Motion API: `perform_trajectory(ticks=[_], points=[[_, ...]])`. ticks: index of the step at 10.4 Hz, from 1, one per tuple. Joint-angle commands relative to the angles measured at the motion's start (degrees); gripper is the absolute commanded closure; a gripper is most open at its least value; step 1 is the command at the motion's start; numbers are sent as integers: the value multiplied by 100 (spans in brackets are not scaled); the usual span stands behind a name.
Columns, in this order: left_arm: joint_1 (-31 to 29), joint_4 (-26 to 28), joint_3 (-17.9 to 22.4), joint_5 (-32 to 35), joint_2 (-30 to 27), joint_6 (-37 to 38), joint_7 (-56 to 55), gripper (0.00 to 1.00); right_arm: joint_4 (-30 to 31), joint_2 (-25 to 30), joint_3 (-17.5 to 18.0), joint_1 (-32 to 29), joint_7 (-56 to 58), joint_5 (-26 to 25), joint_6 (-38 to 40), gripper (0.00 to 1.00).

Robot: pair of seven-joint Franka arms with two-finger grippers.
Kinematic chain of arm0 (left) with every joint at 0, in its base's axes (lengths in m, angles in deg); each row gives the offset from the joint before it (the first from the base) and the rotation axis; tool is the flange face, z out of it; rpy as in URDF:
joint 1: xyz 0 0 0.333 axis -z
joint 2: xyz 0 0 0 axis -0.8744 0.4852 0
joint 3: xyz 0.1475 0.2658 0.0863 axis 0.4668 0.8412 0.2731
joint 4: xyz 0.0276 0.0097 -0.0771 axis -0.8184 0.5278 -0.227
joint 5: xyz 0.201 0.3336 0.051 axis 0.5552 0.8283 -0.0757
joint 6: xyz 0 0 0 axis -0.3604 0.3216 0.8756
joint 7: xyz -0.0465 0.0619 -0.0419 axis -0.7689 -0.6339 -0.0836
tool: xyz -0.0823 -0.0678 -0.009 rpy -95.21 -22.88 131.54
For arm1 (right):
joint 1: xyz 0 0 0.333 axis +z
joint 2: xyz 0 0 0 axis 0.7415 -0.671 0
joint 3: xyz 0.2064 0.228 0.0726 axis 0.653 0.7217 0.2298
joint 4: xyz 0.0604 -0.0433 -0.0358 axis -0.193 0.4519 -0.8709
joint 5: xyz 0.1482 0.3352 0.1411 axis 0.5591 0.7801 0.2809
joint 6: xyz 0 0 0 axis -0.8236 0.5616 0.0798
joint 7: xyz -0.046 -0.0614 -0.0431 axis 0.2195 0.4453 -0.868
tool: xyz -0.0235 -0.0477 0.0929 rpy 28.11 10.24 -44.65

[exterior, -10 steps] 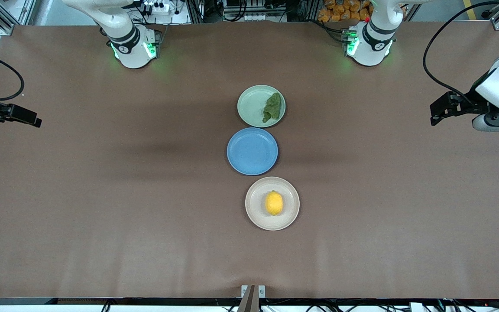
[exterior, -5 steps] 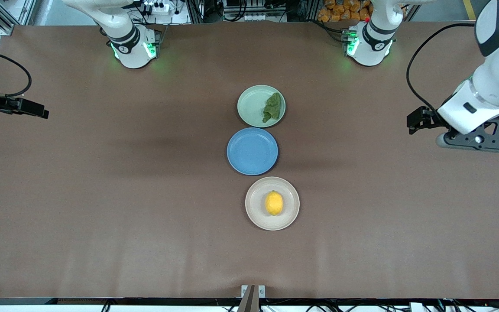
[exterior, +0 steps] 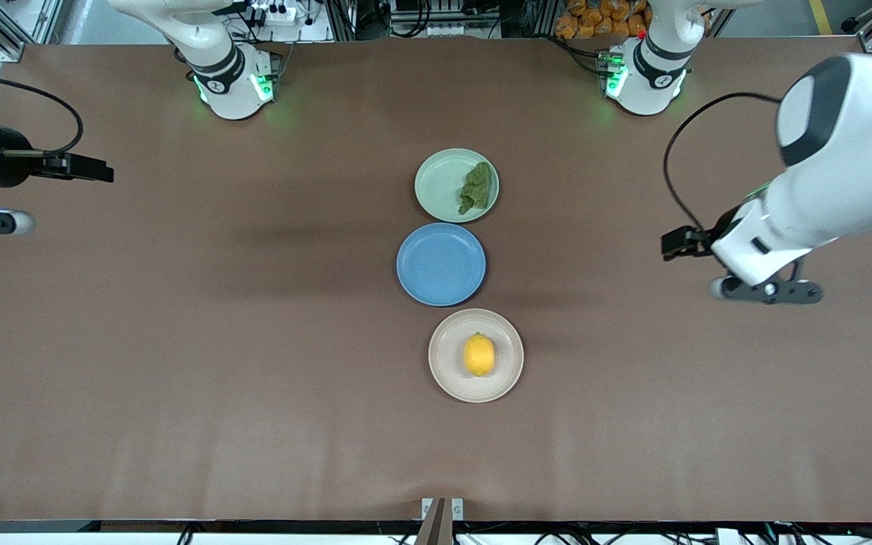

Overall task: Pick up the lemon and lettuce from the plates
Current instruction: 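Reach the left gripper to the lemon while the right gripper moves out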

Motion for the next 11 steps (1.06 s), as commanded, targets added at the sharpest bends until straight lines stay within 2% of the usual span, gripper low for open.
perform_trajectory(ticks=[1, 4, 7, 11], points=[[409, -108, 26, -96, 398, -363, -795, 0, 116, 108, -3, 232, -388, 306, 93, 0], [629, -152, 17, -122, 784, -959, -1526, 0, 168, 108, -3, 872, -1642, 422, 23, 0], [1138, -599, 26, -131, 1610, -1908, -3247, 0, 195, 100, -3, 1103, -2136, 649, -187, 0], [1368, -618, 26, -131, 2129, -3173, -4005, 0, 317, 100, -3, 1567, -2901, 721, -609, 0]])
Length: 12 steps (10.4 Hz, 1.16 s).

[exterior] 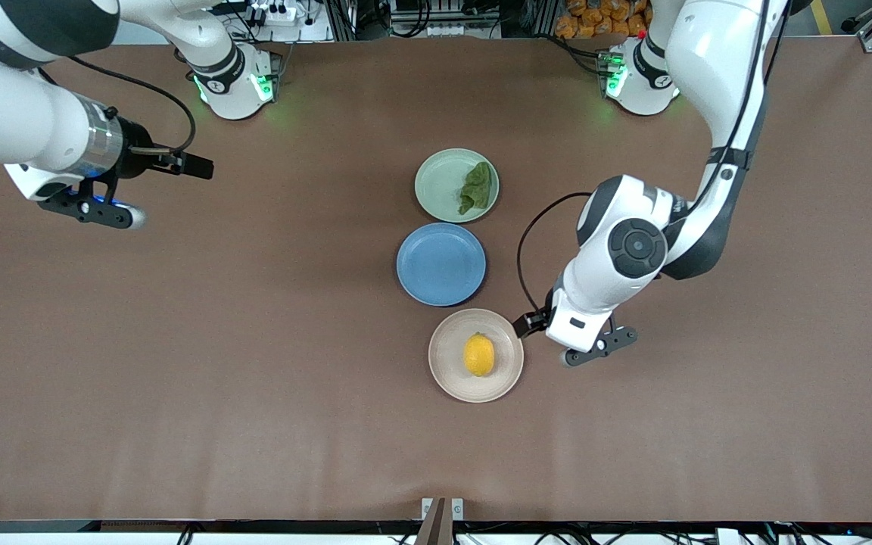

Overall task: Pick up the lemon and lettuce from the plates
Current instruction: 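Reach the left gripper to the lemon while the right gripper moves out, then grasp the lemon with the left gripper while the right gripper reaches lettuce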

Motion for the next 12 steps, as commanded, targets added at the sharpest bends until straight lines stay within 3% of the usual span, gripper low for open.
perform_trajectory(ticks=[1, 6, 9, 12], points=[[186, -208, 68, -85, 357, -669, -443, 0, 251, 96, -35, 538, -760, 94, -470, 0], [486, -191, 94, -32, 859, -1752, -700, 0, 462, -71, -35, 1400, -1702, 103, -1358, 0], [775, -191, 165, 503, 1324, -2472, -664, 0, 857, -71, -35, 1910, -2397, 208, -2220, 0], [864, -199, 165, 513, 1500, -2860, -664, 0, 1427, -97, -35, 2585, -3107, 208, -3227, 0]])
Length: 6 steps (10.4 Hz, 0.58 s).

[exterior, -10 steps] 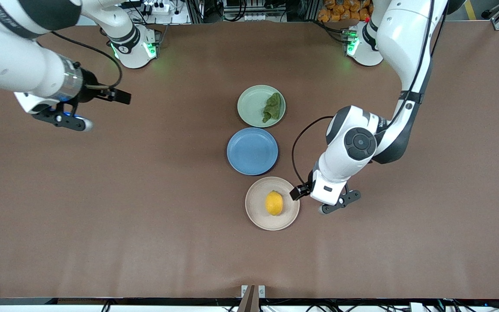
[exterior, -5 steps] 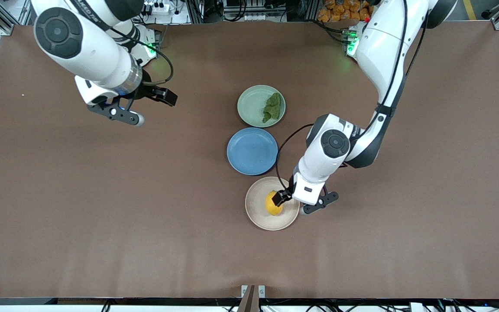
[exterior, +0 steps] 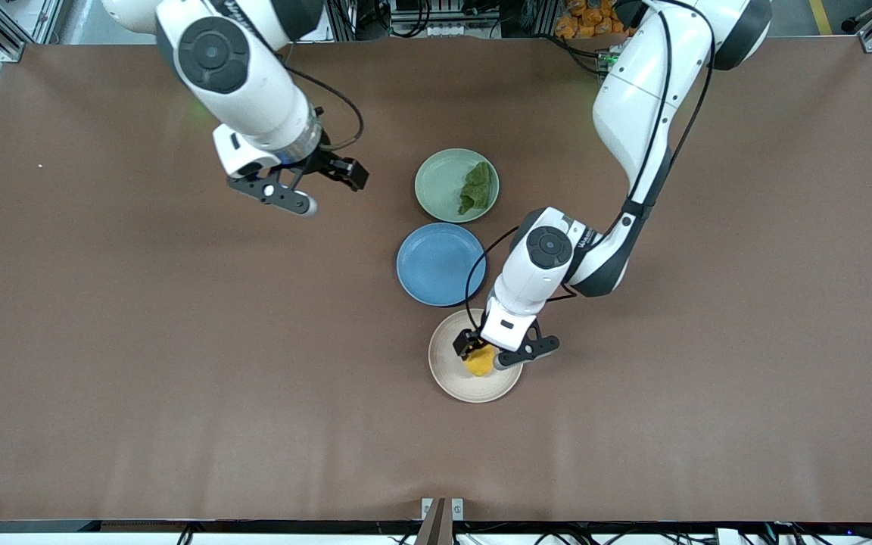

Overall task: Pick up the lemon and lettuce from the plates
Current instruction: 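Grasp the lemon with the left gripper while the right gripper reaches lettuce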

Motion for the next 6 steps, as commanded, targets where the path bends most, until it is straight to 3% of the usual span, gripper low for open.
perform_trajectory(ticks=[1, 3, 5, 6], points=[[129, -173, 125, 155, 188, -200, -41, 0, 567, 75, -51, 547, -607, 92, -887, 0], [225, -164, 230, 173, 285, -349, -23, 0, 613, -170, -60, 881, -1072, 75, -1232, 0], [453, -155, 494, 706, 372, -491, -5, 0, 622, -512, -60, 1259, -1512, 13, -1592, 0], [446, -147, 504, 848, 373, -491, -5, 19, 639, -644, -69, 1391, -1636, -39, -1768, 0]])
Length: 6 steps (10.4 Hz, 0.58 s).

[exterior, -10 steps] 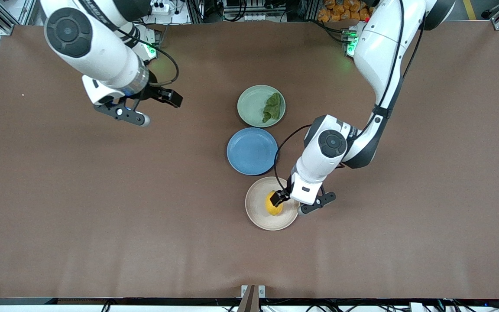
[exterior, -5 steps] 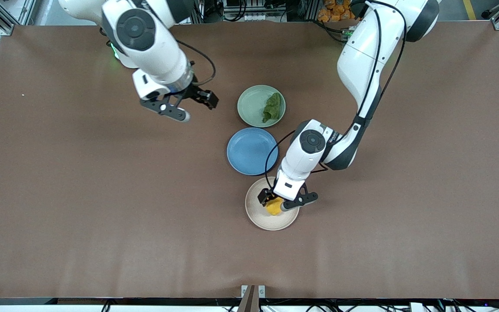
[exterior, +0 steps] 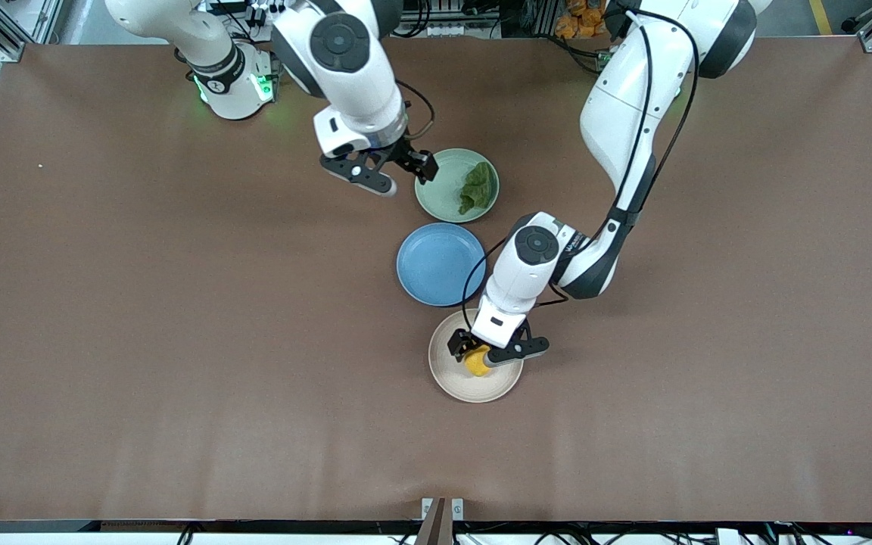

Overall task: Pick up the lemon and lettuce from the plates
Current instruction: 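Grasp the lemon with the left gripper while the right gripper reaches lettuce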

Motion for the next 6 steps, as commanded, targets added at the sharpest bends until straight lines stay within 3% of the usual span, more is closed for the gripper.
perform_trajectory(ticks=[1, 2, 6], points=[[121, -124, 153, 292, 108, -86, -63, 87, 19, -282, -68, 286, -405, -109, -324, 0], [121, -115, 153, 283, 108, -86, -72, 100, 19, -404, -68, 409, -545, -205, -430, 0], [16, -98, 153, 257, -85, -60, -89, 100, 28, -888, -68, 787, -845, -268, -913, 0]])
